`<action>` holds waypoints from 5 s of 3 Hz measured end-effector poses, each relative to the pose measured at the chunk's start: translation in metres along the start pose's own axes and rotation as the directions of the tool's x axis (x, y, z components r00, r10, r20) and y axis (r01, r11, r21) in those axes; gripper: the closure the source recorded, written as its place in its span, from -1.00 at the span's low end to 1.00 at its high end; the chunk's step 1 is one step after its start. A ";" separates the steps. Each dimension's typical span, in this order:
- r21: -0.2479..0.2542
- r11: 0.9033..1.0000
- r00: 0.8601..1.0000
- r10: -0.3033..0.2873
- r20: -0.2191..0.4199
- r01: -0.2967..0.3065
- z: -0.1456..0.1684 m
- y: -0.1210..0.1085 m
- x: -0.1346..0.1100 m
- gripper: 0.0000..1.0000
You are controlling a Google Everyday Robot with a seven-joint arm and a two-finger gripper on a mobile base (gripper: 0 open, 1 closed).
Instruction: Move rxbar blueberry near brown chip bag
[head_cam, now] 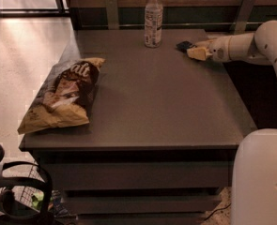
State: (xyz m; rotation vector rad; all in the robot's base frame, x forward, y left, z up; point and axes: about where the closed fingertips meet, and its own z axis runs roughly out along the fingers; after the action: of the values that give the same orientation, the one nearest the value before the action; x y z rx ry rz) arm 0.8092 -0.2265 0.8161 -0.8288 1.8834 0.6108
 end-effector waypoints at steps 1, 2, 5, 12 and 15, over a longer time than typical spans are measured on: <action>0.000 1.000 1.000 0.000 0.000 0.000 0.000 0.000 0.000 1.00; 0.034 0.997 0.998 -0.068 -0.011 0.069 -0.024 0.007 -0.029 1.00; 0.016 0.966 0.966 -0.257 -0.039 0.258 -0.088 0.068 -0.106 1.00; -0.343 0.887 0.949 -0.309 0.060 0.310 -0.051 0.244 -0.096 1.00; -0.555 0.787 0.913 -0.392 -0.111 0.270 0.008 0.353 -0.051 0.94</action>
Offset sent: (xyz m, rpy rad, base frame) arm -0.0530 -0.0168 0.1442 -0.2214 -0.2062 -0.0176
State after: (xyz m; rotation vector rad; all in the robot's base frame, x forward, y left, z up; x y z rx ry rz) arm 0.5607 0.0218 0.8807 -1.6177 1.7086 0.8564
